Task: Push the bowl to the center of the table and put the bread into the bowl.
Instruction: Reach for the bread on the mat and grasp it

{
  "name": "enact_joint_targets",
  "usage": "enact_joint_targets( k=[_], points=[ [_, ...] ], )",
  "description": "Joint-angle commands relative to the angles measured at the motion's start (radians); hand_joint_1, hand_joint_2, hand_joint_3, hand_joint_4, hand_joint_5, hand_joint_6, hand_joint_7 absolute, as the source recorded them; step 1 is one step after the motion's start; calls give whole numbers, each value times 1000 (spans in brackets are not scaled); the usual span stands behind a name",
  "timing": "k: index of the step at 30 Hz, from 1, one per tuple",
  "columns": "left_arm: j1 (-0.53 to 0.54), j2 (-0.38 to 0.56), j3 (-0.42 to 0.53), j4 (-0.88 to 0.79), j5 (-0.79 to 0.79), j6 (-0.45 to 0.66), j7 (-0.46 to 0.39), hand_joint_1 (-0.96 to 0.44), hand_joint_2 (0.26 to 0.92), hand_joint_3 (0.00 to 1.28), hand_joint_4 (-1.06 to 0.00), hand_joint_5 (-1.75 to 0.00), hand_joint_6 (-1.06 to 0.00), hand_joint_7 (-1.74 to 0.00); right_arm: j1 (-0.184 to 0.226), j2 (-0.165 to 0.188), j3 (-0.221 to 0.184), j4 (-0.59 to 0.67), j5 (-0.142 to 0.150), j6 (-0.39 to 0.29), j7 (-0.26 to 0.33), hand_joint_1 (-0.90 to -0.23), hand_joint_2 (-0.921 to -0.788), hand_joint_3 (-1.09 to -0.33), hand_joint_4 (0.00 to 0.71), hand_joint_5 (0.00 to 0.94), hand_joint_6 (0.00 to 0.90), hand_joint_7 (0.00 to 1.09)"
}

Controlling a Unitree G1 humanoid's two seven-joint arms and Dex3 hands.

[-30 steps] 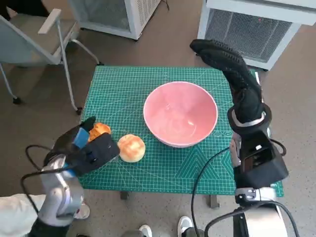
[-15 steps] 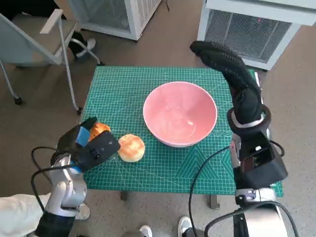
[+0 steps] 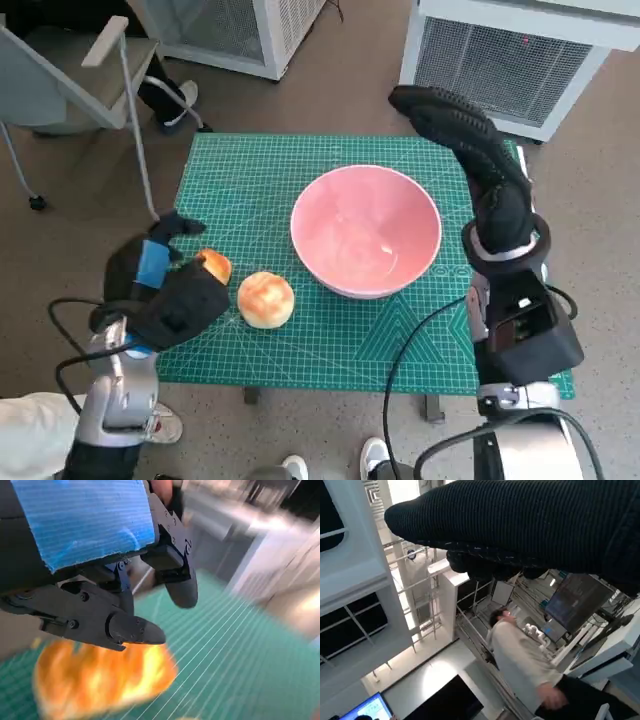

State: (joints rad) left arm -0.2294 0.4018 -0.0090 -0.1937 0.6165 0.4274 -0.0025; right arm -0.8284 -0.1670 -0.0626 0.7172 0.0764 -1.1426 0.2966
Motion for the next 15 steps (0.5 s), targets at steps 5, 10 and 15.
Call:
enact_joint_targets(
  k=[5,10,15],
  points=[
    [-106,11,9,-115,15,-107,53,1,915,25,-762,-1073,-672,-1127,34,-26,-6,2,17,6,3,-562,-921,-802,232,2,40,528],
    [-187,20,-22,-86,23,-184,62,0,919,13,-776,-1069,-667,-1121,45,-29,-8,-12,29,11,3,-561,-921,-800,248,9,59,500],
    [-270,21,-51,-48,21,-222,34,0,920,11,-784,-1072,-662,-1113,54,-31,-13,-26,28,13,-3,-562,-921,-799,256,11,66,489]
  ],
)
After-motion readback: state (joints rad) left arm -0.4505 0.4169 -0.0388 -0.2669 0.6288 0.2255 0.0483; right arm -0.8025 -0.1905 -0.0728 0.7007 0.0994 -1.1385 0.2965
